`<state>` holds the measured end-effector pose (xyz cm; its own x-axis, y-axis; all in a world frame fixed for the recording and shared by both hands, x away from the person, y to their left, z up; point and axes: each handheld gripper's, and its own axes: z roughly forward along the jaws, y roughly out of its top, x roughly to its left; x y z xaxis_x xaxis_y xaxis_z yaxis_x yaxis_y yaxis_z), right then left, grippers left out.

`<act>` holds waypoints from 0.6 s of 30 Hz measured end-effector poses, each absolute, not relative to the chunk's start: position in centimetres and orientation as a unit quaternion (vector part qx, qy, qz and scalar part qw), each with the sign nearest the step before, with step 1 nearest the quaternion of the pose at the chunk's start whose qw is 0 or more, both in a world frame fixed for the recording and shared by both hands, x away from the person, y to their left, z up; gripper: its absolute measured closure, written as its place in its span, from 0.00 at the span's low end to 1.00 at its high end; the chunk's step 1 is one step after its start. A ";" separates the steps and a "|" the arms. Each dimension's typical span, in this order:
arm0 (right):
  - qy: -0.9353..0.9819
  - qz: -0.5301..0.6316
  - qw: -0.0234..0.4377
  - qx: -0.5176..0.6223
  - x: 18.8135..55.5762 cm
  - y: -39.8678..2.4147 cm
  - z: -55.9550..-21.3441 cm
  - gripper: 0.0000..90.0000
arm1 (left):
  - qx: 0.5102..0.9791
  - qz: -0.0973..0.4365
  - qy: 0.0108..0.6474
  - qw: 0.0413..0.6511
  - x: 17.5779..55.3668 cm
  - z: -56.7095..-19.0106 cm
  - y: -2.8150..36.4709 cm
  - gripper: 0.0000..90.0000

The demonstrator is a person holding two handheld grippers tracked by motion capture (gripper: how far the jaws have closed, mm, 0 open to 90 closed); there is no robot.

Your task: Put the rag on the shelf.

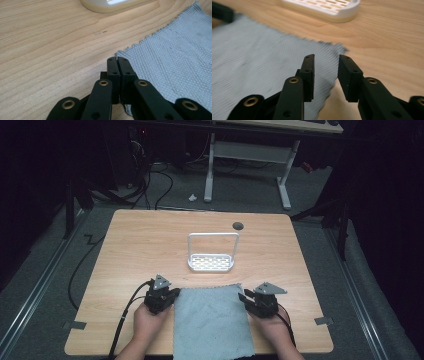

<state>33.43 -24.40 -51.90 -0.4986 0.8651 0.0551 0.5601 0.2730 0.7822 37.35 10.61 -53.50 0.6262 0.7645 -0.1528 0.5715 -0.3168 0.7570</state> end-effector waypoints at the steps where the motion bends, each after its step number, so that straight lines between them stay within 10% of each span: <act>1: 0.772 0.380 0.199 0.468 34.4 -24.3 -52.1 0.74 | 0.803 0.117 0.415 0.411 37.3 -53.5 10.6 0.98; 6: 0.770 0.362 0.187 0.491 37.2 -24.0 -52.9 0.70 | 0.805 0.115 0.412 0.411 37.3 -53.5 10.6 0.98; 18: 0.787 0.353 0.205 0.462 36.7 -23.0 -53.0 0.99 | 0.797 0.121 0.409 0.427 36.9 -53.4 10.9 0.98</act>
<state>36.67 -22.96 -52.97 -0.4886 0.8725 0.0040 0.5839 0.3236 0.7445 36.89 10.87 -53.39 0.6357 0.7558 -0.1573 0.5494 -0.2998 0.7799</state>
